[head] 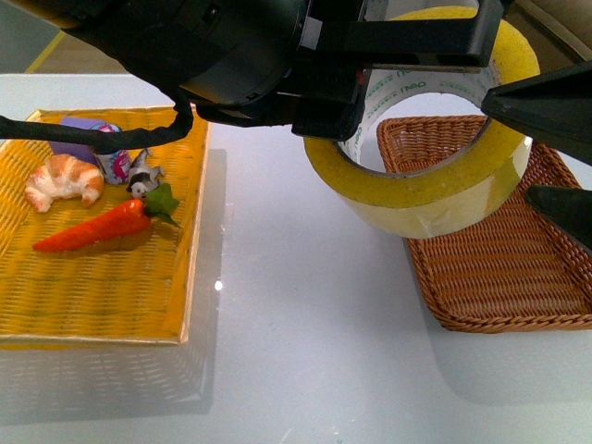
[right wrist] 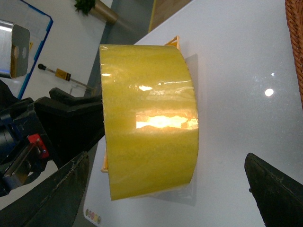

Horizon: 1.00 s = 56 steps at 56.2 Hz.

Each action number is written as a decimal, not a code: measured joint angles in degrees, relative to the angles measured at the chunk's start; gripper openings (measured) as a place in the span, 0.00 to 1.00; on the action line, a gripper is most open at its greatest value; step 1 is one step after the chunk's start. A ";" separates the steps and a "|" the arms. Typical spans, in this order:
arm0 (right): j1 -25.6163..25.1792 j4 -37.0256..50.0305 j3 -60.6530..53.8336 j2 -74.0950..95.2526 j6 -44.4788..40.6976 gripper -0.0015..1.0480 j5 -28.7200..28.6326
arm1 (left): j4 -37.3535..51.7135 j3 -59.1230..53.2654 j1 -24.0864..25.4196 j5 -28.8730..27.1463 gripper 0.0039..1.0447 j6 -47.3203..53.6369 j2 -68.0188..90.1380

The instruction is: Move tape to another basket

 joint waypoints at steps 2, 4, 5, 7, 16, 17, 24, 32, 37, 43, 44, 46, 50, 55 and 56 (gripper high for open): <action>0.02 0.96 0.00 0.63 0.17 0.91 -0.20 | 0.00 0.02 0.00 0.22 0.14 0.00 0.00; 0.04 1.84 0.04 1.18 0.24 0.91 -0.28 | -0.07 0.09 0.00 0.39 0.14 -0.02 0.00; 0.07 2.10 0.07 1.33 0.28 0.91 -0.28 | -0.09 0.11 -0.04 0.52 0.14 -0.02 0.00; 0.15 2.93 0.13 1.81 0.44 0.91 -0.28 | -0.13 0.20 -0.04 0.66 0.14 -0.02 0.00; 0.48 5.46 0.85 3.74 1.36 0.91 -0.09 | -0.37 0.37 -0.09 0.83 0.14 -0.02 0.00; 0.50 5.70 0.85 3.85 1.38 0.91 -0.09 | -0.37 0.39 -0.11 0.85 0.14 -0.02 0.00; 0.83 7.23 0.90 4.79 1.81 0.91 0.00 | -0.37 0.42 -0.11 1.09 0.14 -0.02 0.00; 1.66 7.78 0.90 4.87 2.03 0.68 0.79 | -0.37 0.42 -0.15 1.55 0.14 -0.07 0.00; 1.88 7.89 0.85 5.11 2.43 0.50 1.22 | -0.37 0.42 -0.20 1.84 0.14 -0.13 0.00; 1.86 8.35 0.81 5.14 2.97 0.46 1.14 | -0.37 0.42 -0.22 1.86 0.14 -0.31 0.00; 1.86 8.37 0.79 5.14 3.04 0.46 1.14 | -0.37 0.42 -0.22 1.86 0.14 -0.33 0.00; 1.86 8.57 0.74 5.14 3.08 0.46 1.14 | -0.37 0.42 -0.22 1.90 0.14 -0.37 0.00; 1.81 8.72 0.68 5.14 3.15 0.46 1.07 | -0.37 0.42 -0.22 1.92 0.14 -0.42 0.00; 1.81 9.14 0.52 5.22 3.30 0.46 1.16 | -0.37 0.42 -0.31 2.36 0.30 -0.66 -0.02; 1.81 9.20 0.50 5.27 3.30 0.46 1.16 | -0.37 0.42 -0.31 2.36 0.32 -0.66 -0.02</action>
